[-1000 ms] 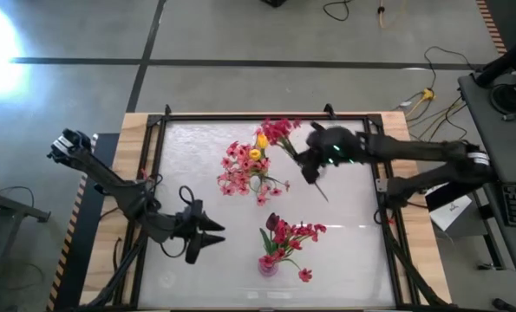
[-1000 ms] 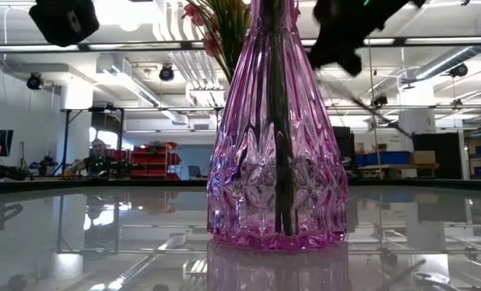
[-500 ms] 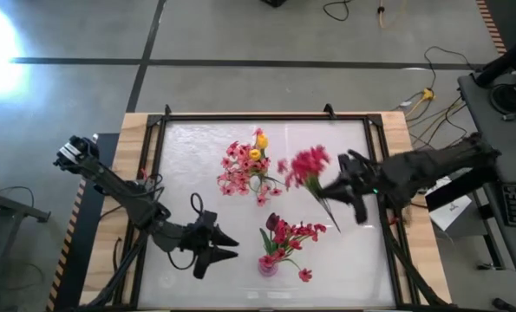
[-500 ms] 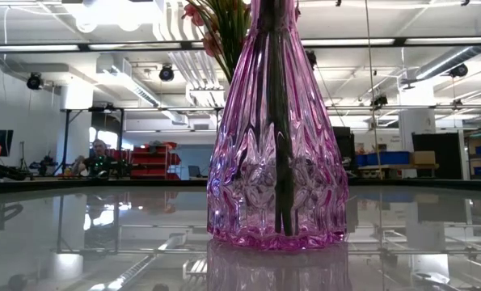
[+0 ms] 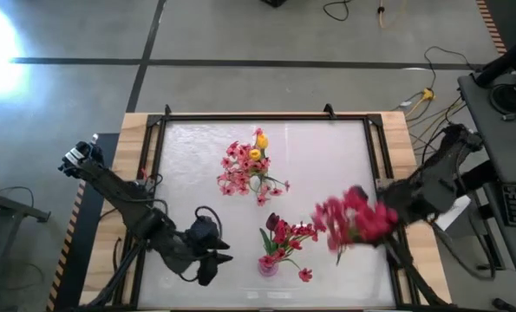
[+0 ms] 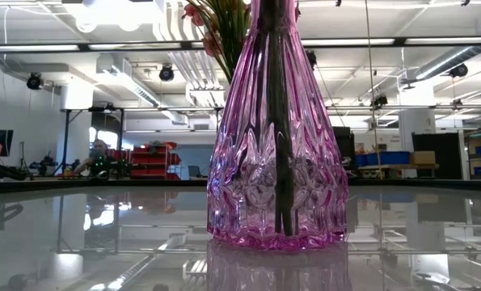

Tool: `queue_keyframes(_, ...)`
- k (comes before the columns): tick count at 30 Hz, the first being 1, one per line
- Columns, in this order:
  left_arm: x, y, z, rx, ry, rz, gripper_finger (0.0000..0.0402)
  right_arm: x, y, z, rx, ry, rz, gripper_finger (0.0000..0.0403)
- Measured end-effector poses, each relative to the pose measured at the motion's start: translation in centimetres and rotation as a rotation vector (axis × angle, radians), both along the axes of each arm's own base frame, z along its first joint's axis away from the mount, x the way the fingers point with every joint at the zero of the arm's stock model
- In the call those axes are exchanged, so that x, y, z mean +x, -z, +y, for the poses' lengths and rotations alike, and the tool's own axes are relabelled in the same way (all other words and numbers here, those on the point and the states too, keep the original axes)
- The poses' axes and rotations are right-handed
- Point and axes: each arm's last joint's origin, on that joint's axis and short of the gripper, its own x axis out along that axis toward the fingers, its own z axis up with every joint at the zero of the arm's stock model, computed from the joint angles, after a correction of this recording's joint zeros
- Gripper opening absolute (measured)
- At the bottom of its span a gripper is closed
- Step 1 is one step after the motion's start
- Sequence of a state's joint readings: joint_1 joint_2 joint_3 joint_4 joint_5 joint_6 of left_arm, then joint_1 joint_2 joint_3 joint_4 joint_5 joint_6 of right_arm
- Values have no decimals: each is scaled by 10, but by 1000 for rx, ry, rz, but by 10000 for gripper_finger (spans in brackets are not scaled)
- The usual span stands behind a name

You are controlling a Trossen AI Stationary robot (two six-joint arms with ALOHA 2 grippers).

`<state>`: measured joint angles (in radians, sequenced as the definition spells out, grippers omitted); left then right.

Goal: Sort flowers into vase by color
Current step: Put the red flower into the purple vase

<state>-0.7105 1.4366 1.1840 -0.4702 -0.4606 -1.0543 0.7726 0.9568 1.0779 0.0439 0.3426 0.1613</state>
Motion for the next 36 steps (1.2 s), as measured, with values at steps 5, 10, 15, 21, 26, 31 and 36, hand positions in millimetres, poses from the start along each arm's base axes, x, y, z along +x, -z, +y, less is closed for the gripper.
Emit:
queue_keyframes(5, 11, 19, -9, 2, -41, 68, 157, 11, 4, 41, -92, -42, -165, 13)
queue_keyframes(10, 18, 36, -16, -1, -35, 126, 157, 22, -1, 71, -230, -48, -253, 13)
queue_keyframes(15, 21, 38, -17, -9, -56, 110, 157, 42, 10, 91, -398, 43, -265, 13)
queue_keyframes(21, 35, 58, -30, 22, -23, 80, 157, 67, 24, 104, -437, 174, -288, 13)
queue_keyframes(26, 41, 75, -37, 64, 3, 104, 157, 81, 37, 111, -410, 267, -332, 13)
queue_keyframes(31, 47, 75, -34, 95, 55, 91, 157, 96, 57, 119, -401, 360, -306, 13)
queue_keyframes(36, 46, 67, -31, 124, 109, 68, 157, 110, 75, 124, -411, 420, -280, 13)
